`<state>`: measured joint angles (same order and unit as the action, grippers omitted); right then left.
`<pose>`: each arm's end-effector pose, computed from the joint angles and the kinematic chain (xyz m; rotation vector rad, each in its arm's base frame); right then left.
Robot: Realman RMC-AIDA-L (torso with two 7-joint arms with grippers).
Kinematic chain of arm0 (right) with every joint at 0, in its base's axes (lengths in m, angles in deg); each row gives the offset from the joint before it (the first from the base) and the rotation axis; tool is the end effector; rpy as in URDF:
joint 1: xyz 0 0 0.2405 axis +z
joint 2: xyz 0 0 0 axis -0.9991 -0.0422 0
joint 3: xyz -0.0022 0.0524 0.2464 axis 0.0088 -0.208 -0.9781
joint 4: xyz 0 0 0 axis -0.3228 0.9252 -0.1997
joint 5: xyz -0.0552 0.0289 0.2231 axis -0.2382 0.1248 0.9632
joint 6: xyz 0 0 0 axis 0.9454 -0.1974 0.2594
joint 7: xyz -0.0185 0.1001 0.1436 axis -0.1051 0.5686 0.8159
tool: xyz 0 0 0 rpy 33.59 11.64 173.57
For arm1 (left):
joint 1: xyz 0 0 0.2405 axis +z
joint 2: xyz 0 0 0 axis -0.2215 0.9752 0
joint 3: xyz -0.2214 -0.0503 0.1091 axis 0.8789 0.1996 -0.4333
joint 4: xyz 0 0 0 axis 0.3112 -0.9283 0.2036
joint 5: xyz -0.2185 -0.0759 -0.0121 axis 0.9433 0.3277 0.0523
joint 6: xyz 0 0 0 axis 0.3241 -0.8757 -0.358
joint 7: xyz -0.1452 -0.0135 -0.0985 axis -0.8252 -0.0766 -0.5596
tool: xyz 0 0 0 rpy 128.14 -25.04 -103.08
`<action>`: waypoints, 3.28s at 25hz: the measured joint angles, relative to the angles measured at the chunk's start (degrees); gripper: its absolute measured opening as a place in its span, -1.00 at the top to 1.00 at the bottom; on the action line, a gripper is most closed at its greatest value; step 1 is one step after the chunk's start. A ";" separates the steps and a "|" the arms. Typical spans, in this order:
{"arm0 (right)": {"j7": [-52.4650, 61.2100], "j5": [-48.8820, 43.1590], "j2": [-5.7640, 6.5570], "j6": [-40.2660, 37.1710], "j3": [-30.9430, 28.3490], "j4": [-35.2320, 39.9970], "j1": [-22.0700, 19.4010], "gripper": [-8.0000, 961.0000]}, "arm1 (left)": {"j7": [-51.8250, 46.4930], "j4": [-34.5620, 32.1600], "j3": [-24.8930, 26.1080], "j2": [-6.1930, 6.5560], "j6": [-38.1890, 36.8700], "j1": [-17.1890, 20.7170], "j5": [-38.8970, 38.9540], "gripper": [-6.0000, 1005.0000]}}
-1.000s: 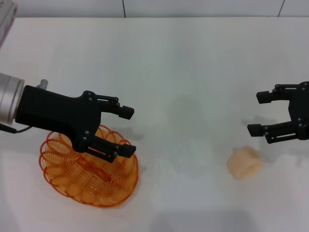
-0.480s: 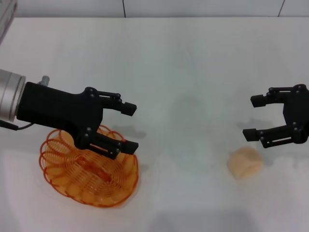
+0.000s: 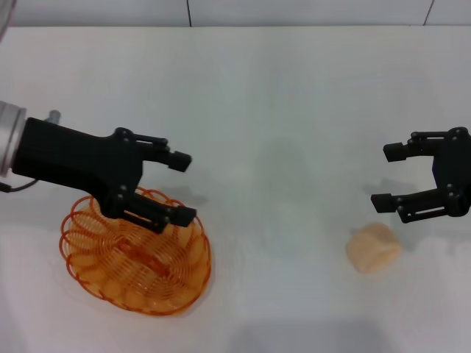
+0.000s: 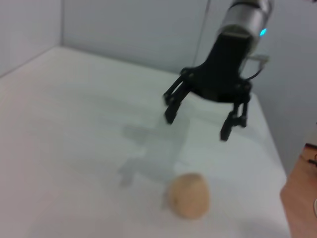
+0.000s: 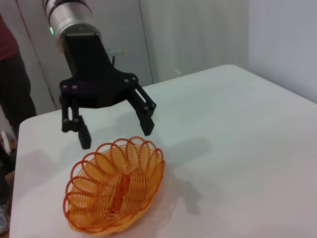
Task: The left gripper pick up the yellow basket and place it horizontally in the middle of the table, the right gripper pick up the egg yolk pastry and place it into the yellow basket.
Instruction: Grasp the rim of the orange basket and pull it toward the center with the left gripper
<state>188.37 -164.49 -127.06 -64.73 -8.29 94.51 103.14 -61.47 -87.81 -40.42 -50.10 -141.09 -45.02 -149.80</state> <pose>0.2003 0.3278 0.0385 -2.8528 0.4162 0.3612 -0.2018 0.3393 0.0224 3.0557 0.3790 0.3676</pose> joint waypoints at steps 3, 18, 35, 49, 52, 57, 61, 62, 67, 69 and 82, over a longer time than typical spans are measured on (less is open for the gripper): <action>-0.01 0.00 0.00 0.03 -0.12 -0.07 0.00 -0.78 | -5.12 -3.34 0.04 0.75 0.06 -0.06 -3.91 -0.77; 0.18 0.17 -0.09 1.40 0.26 -1.48 1.31 -0.78 | -21.67 -9.83 6.33 1.40 -0.12 -1.70 -30.29 -0.77; 0.28 0.55 -0.18 1.53 0.57 -1.55 2.04 -0.79 | -30.03 -4.65 5.55 0.64 2.18 -4.84 -36.83 -0.73; 0.35 0.63 -0.18 1.39 0.65 -1.54 1.66 -0.79 | -33.41 0.23 4.13 -0.40 5.69 -7.93 -40.68 -0.68; 0.35 0.63 -0.18 1.41 0.59 -1.55 1.59 -0.79 | -34.40 0.52 3.41 -0.51 6.36 -8.15 -41.35 -0.68; 0.34 0.63 -0.17 1.45 0.55 -1.59 1.57 -0.78 | -36.13 1.99 3.09 -0.61 6.62 -9.34 -42.22 -0.66; 0.34 0.63 -0.18 1.46 0.47 -1.94 1.63 -0.78 | -38.24 2.24 3.09 -0.71 7.14 -10.04 -42.31 -0.41; 0.34 0.63 -0.18 1.47 0.48 -2.08 1.68 -0.78 | -38.87 2.23 3.06 -0.72 7.29 -10.21 -42.33 -0.33; 0.34 0.62 -0.17 1.47 0.35 -2.25 1.70 -0.78 | -40.17 2.30 1.28 -0.78 7.43 -10.47 -42.40 -0.12; 0.29 0.62 -0.18 1.47 0.34 -2.26 1.69 -0.78 | -40.44 2.44 0.21 -0.92 7.55 -10.49 -42.41 -0.11; 0.26 0.59 -0.18 1.52 0.23 -2.34 1.75 -0.78 | -41.19 3.92 -0.78 -1.26 8.48 -10.63 -43.27 -0.06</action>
<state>188.63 -163.90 -127.24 -63.20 -8.06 92.17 104.90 -102.66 -83.89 -41.20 -51.36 -132.61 -55.65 -193.07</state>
